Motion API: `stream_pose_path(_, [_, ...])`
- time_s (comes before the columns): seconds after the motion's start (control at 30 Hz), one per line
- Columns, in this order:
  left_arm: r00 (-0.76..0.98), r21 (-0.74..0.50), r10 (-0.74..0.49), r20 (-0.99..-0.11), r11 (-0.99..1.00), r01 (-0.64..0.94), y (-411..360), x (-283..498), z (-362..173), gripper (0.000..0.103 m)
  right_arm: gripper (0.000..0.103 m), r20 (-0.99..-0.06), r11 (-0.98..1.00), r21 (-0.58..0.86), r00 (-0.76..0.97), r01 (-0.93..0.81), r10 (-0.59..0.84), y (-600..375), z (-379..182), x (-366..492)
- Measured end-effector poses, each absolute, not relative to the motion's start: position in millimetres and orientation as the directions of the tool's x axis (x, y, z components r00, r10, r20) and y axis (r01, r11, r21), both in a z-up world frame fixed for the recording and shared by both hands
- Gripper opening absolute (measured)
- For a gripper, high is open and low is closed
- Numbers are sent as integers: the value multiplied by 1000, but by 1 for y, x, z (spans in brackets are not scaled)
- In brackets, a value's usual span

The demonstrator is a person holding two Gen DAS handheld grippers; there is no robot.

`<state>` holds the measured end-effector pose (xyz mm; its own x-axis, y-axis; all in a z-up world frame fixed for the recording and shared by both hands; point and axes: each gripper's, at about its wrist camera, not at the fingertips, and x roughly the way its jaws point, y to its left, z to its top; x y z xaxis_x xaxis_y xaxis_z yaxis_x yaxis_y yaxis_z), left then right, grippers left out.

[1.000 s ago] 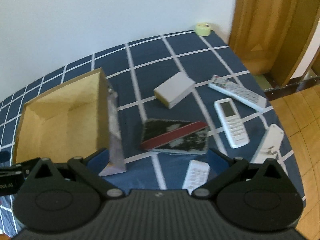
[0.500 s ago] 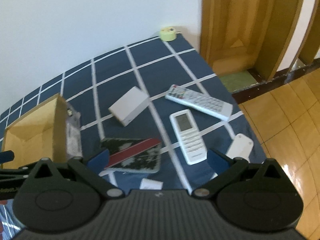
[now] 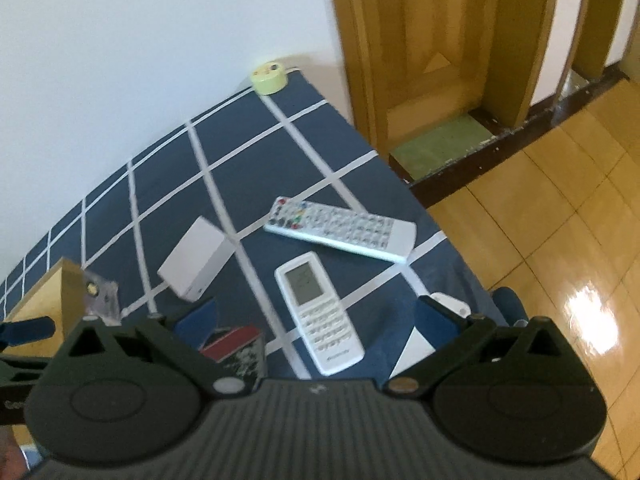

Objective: Organize objects
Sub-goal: 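Move the right tool to the white TV remote and close on it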

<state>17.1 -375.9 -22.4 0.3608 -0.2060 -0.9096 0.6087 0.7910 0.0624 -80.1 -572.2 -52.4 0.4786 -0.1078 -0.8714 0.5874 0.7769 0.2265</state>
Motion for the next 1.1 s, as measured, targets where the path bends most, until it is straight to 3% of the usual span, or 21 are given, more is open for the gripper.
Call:
stream_pose_path(0.63, [246, 63, -202, -948, 638, 767, -498, 95, -96, 103, 103, -923, 595, 297, 384, 747, -21, -664, -128, -23])
stream_pose_path(1.1, [112, 1, -171, -979, 547, 837, -542, 116, -162, 103, 103, -952, 535, 277, 305, 799, 36, -692, -193, 3])
